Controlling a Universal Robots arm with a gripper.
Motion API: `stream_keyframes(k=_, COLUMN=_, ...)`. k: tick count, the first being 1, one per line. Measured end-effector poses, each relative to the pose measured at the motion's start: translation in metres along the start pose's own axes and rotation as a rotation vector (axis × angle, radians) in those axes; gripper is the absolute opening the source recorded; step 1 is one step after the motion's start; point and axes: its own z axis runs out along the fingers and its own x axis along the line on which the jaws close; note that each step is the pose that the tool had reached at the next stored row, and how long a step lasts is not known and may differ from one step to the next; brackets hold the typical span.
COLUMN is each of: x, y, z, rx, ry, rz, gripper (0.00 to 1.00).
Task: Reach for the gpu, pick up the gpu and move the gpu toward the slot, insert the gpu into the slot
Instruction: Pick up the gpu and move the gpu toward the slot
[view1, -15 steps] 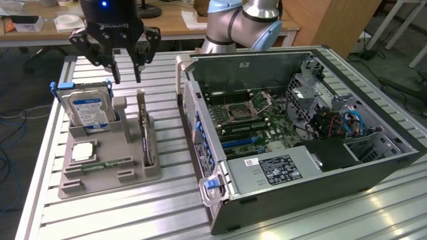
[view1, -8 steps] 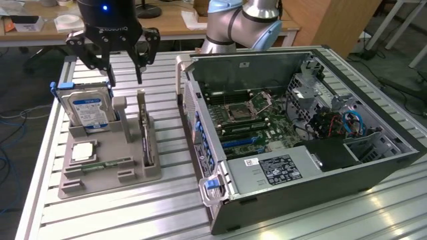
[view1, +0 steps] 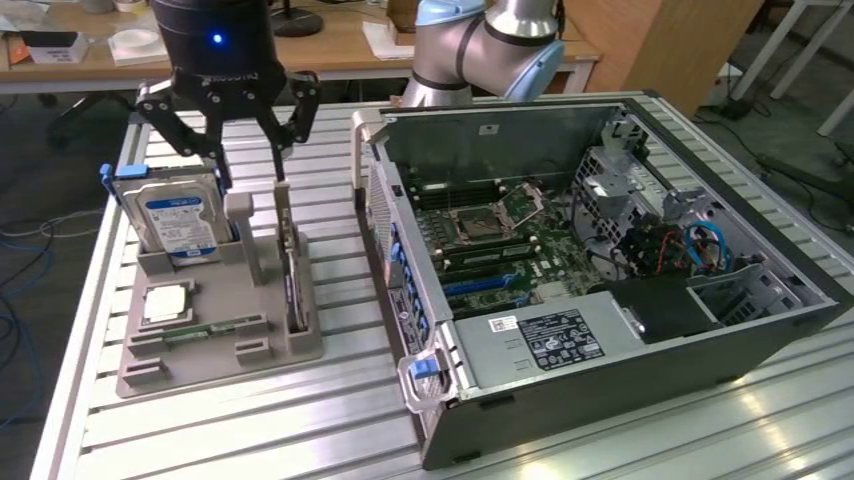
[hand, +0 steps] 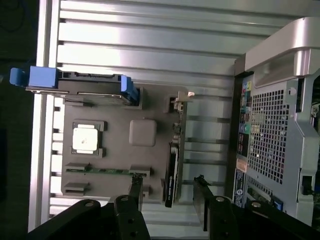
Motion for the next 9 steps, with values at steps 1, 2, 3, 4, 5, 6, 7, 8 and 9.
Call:
stream_keyframes(k=1, x=0.0, y=-0.0005, z=0.0017, rx=0.0, ry=0.0001, rz=-0.002, gripper=0.53)
stream_keyframes(k=2, x=0.0, y=-0.0006, z=0.0029, rx=0.0, ry=-0.0004, rz=-0.003, gripper=0.53)
stream_keyframes(k=3, x=0.0, y=-0.0008, z=0.0041, rx=0.0001, ry=-0.0018, rz=-0.003, gripper=0.53)
stream_keyframes(k=4, x=0.0, y=-0.0009, z=0.0054, rx=0.0002, ry=-0.004, rz=-0.003, gripper=0.53)
stream_keyframes(k=5, x=0.0, y=-0.0011, z=0.0069, rx=0.0004, ry=-0.0059, rz=-0.003, gripper=0.53)
stream_keyframes(k=6, x=0.0, y=-0.0012, z=0.0086, rx=0.0004, ry=-0.0069, rz=-0.002, gripper=0.53)
stream_keyframes(k=7, x=0.0, y=-0.0014, z=0.0105, rx=0.0005, ry=-0.0074, rz=0.001, gripper=0.53)
stream_keyframes(k=8, x=0.0, y=-0.0016, z=0.0124, rx=0.0006, ry=-0.008, rz=0.004, gripper=0.53)
stream_keyframes(k=9, x=0.0, y=-0.0019, z=0.0142, rx=0.0005, ry=-0.0083, rz=0.007, gripper=0.53)
